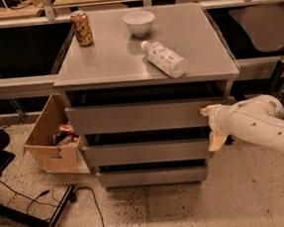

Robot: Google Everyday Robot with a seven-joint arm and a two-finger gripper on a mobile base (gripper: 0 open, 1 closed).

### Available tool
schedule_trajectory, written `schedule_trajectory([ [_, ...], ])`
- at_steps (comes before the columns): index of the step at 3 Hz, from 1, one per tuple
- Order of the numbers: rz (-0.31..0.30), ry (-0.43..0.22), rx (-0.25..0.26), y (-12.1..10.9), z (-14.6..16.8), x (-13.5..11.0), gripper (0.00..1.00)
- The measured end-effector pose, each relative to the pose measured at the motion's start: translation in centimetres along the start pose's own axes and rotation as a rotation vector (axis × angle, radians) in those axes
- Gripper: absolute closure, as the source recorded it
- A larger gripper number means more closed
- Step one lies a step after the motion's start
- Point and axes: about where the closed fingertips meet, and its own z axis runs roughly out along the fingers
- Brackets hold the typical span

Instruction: Close top drawer

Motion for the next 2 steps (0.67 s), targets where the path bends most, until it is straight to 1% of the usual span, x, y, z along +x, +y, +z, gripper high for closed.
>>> schedule_trajectory([
  [1,0.000,0.000,0.000,0.00,0.00,0.00,0.19],
  [2,0.000,0.000,0.000,0.21,-0.21,0.03,0.42],
])
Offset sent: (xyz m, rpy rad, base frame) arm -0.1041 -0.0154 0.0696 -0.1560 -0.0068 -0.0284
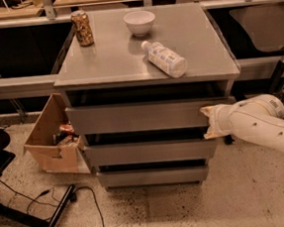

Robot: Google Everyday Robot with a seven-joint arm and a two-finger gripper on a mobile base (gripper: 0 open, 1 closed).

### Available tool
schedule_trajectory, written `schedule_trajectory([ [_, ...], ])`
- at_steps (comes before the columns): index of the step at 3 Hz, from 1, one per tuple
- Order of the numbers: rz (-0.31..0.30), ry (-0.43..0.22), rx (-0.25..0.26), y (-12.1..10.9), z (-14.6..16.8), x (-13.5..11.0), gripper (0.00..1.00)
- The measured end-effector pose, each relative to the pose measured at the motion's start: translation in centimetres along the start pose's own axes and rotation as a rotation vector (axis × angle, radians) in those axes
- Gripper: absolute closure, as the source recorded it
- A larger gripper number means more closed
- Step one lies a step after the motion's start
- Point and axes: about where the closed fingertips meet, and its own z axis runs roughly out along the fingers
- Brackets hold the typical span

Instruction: Close top drawer

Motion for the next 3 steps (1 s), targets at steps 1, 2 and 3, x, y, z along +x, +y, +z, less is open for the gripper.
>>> schedule_trajectory([
  [1,-0.030,0.054,-0.028,0.7,-4.4,0.5,0.65],
  [2,-0.083,0.143,-0.106,2.2,-13.5,1.0,0.89],
  [3,-0.124,0.218,-0.091,-2.0,-24.4,1.0,1.00],
])
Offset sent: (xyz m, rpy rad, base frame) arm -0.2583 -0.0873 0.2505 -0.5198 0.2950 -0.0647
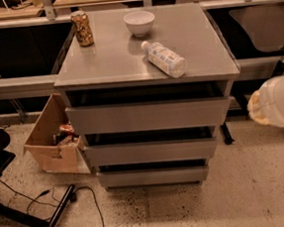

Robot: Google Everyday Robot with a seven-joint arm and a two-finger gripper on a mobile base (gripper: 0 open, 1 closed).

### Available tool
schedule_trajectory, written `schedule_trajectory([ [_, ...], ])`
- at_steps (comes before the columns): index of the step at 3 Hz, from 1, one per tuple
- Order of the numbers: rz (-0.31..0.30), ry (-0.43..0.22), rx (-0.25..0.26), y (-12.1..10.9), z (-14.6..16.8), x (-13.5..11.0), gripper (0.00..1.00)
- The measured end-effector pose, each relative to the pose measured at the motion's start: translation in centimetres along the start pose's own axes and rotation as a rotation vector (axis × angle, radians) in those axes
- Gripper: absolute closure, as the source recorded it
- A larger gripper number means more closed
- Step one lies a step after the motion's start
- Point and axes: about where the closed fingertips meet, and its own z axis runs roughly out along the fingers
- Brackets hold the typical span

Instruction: Close top drawer

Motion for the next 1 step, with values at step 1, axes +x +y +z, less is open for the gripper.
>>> schedule_trajectory([
  [1,-0.010,0.042,0.018,-1.69,-5.04,0.39,0.82],
])
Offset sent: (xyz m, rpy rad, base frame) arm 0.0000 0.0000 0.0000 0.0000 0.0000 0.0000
